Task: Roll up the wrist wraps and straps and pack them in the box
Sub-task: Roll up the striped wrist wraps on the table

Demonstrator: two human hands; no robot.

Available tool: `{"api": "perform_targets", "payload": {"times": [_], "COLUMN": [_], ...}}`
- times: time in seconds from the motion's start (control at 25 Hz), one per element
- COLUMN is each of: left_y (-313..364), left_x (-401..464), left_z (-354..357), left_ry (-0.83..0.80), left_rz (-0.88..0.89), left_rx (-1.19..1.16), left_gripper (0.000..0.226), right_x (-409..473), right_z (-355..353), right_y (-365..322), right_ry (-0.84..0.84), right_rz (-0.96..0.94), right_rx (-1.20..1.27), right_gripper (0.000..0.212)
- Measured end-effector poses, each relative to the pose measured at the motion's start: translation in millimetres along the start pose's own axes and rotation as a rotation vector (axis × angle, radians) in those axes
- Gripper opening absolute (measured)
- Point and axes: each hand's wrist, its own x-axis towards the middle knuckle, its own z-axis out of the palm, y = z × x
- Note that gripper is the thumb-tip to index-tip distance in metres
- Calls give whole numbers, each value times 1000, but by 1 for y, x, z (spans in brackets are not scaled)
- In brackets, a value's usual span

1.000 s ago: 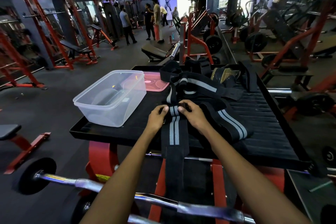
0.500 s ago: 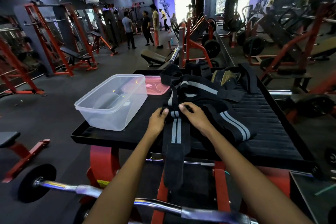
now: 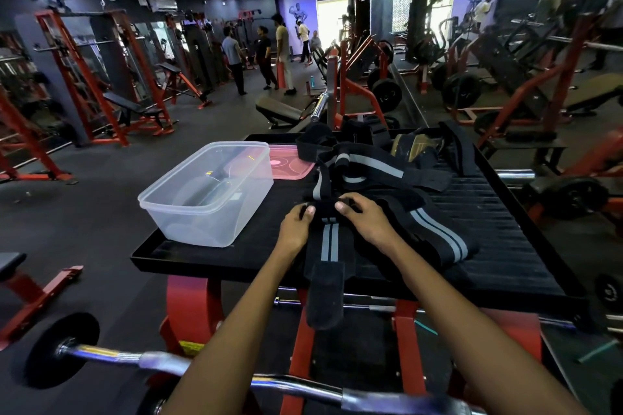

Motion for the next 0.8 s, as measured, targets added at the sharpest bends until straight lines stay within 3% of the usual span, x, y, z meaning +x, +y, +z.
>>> {"api": "perform_targets", "payload": {"times": [0.28,0.48,0.68,0.8], "left_y": [2,5,2,2], "left_x": [-4,-7,-3,-5], "left_z": [-2,-2,-3,-1], "left_ry": [21,-24,-3,-58], "left_rz": [67,-28,49,-15], "left_rx": [-12,-101,-33,-104], "left_gripper": [37,44,34,39], "right_x": [0,2,1,2], "right_z": [1,-1,2,-1], "right_y": [0,1,1,4], "right_ry": [22,32,-1,8], "right_rz": [-14,-70,20,-26], "right_rx": [43,105,182,134], "right_gripper": [32,25,26,25]}}
